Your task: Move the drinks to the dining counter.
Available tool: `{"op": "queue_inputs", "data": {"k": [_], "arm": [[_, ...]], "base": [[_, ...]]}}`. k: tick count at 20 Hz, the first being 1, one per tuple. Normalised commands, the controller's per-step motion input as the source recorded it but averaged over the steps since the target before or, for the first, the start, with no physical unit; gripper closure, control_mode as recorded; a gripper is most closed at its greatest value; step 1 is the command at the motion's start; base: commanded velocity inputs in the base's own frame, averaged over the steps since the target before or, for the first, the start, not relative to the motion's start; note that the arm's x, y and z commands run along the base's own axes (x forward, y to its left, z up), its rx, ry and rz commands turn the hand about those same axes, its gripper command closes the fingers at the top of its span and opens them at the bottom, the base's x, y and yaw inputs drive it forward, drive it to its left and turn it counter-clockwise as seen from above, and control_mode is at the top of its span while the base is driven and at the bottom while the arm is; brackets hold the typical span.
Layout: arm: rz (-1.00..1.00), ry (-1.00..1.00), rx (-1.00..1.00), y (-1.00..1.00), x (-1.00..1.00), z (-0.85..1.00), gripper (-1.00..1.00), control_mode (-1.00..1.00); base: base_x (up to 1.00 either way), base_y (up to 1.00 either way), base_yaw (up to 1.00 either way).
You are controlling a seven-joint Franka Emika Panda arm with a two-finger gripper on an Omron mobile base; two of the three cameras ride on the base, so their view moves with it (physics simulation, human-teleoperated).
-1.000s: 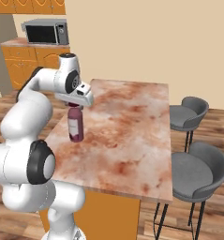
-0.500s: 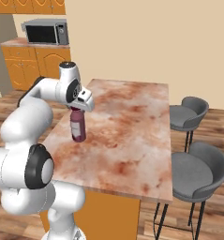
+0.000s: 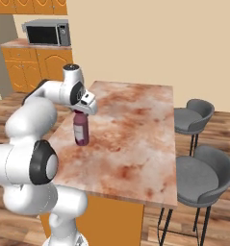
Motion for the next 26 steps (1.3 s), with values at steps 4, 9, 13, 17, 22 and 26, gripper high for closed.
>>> {"op": "queue_inputs", "data": {"k": [4, 9, 13, 17, 22, 26], "arm": [[-0.03, 0.04, 0.00, 0.02, 0.21, -0.15, 1.00, -1.00], [-0.05, -0.01, 0.00, 0.03, 0.05, -0.24, 1.00, -1.00], [-0.05, -0.05, 0.00, 0.04, 0.00, -0.28, 1.00, -1.00], [-0.06, -0.10, 0.00, 0.01, 0.00, -0.29, 1.00, -1.00], [-0.05, -0.12, 0.00, 0.03, 0.00, -0.30, 1.00, -1.00], [-0.05, -0.06, 0.00, 0.03, 0.05, -0.31, 1.00, -1.00]], "base": [[0.00, 0.00, 0.00], [0.00, 0.00, 0.00], [0.00, 0.00, 0.00], [0.00, 0.00, 0.00], [0.00, 0.00, 0.00], [0.00, 0.00, 0.00]]}}
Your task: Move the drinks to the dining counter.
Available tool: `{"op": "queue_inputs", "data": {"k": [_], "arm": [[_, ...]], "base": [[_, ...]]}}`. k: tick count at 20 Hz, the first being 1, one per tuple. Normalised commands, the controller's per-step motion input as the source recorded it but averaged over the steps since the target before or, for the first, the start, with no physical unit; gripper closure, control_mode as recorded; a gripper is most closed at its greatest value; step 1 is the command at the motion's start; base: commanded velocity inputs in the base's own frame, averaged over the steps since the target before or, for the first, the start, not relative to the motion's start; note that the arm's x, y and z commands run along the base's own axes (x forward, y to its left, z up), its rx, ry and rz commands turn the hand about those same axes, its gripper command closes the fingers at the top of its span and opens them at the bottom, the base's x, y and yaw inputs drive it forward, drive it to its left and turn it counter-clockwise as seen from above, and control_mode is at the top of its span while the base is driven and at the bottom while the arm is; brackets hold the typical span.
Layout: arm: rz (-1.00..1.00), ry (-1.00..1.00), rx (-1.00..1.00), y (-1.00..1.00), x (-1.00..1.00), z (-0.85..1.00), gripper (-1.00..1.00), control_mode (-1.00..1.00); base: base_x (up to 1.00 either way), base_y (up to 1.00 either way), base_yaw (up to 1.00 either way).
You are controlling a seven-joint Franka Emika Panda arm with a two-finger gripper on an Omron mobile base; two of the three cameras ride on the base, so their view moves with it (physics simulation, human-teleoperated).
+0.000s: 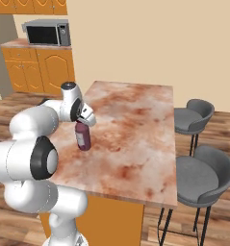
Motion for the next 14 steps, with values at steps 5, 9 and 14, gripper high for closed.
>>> {"op": "queue_inputs", "data": {"k": [5, 9, 14], "arm": [[-0.03, 0.00, 0.00, 0.02, 0.17, -0.26, 1.00, -1.00], [-0.01, 0.03, 0.00, 0.00, 0.17, -0.21, 1.00, -1.00], [-0.01, 0.00, 0.00, 0.00, -0.01, -0.13, -1.00, -1.00]], "base": [[0.00, 0.00, 0.00], [0.00, 0.00, 0.00], [0.00, 0.00, 0.00]]}}
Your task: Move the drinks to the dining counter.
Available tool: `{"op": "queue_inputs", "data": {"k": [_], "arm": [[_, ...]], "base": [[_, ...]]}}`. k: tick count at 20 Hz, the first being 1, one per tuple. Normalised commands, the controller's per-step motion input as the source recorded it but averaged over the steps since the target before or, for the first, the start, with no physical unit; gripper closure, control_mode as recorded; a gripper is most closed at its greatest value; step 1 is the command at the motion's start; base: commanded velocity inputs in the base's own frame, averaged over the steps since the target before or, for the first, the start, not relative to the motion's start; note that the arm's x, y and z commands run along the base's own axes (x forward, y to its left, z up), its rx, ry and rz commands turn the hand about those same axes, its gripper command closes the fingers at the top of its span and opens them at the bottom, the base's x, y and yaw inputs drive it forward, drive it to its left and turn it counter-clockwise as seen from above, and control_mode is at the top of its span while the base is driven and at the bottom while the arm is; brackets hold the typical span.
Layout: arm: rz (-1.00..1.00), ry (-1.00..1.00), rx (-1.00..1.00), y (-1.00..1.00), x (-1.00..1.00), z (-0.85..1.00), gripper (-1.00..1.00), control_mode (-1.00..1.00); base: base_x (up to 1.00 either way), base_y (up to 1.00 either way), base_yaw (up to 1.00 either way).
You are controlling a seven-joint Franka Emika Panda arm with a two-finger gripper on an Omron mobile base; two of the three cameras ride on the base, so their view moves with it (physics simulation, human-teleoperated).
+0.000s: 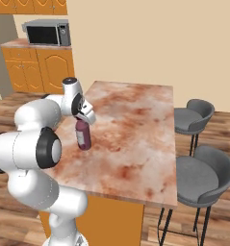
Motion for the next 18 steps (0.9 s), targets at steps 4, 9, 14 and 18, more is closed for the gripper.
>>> {"op": "queue_inputs", "data": {"k": [4, 9, 14, 18], "arm": [[-0.01, 0.00, 0.00, 0.00, -0.16, -0.02, -1.00, -1.00], [-0.02, -0.10, 0.00, 0.00, -0.29, 0.01, -1.00, -1.00], [-0.02, -0.13, 0.00, 0.00, -0.06, 0.01, -1.00, -1.00], [-0.01, -0.12, 0.00, 0.00, -0.03, 0.04, -1.00, -1.00]], "base": [[0.00, 0.00, 0.00], [0.00, 0.00, 0.00], [0.00, 0.00, 0.00], [0.00, 0.00, 0.00]]}}
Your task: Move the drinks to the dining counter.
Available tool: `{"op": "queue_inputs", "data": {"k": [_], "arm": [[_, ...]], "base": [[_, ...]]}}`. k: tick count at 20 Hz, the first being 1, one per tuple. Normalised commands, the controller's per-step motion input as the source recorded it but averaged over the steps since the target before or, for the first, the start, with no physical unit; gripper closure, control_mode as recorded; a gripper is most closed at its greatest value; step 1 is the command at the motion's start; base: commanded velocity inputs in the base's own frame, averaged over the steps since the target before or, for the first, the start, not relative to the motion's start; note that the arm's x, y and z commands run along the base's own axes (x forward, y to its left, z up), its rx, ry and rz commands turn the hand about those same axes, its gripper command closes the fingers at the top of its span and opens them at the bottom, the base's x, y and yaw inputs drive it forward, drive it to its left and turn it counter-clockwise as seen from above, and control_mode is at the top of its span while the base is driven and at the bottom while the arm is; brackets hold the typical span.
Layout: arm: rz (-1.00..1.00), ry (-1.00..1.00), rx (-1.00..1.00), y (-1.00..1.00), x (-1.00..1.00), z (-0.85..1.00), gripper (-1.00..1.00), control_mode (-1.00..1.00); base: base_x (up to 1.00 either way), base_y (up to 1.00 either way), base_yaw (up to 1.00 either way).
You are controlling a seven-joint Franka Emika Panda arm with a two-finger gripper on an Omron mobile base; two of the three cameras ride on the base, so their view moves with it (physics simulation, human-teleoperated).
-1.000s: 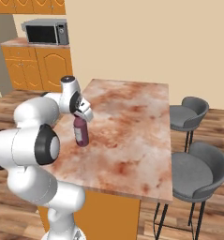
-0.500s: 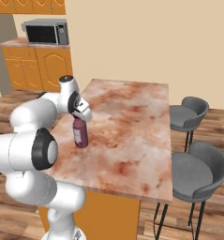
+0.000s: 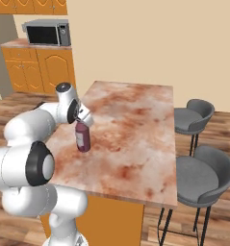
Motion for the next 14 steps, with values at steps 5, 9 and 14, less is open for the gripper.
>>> {"op": "queue_inputs", "data": {"k": [5, 9, 14], "arm": [[-0.04, -0.25, 0.00, -0.14, -0.25, 0.71, -1.00, -1.00], [0.07, -0.19, -0.07, -0.26, -0.45, 1.00, -1.00, -1.00], [0.18, 0.07, -0.02, -0.33, -0.85, 1.00, -1.00, -1.00]], "base": [[0.00, 0.00, 0.00], [0.00, 0.00, 0.00], [0.00, 0.00, 0.00]]}}
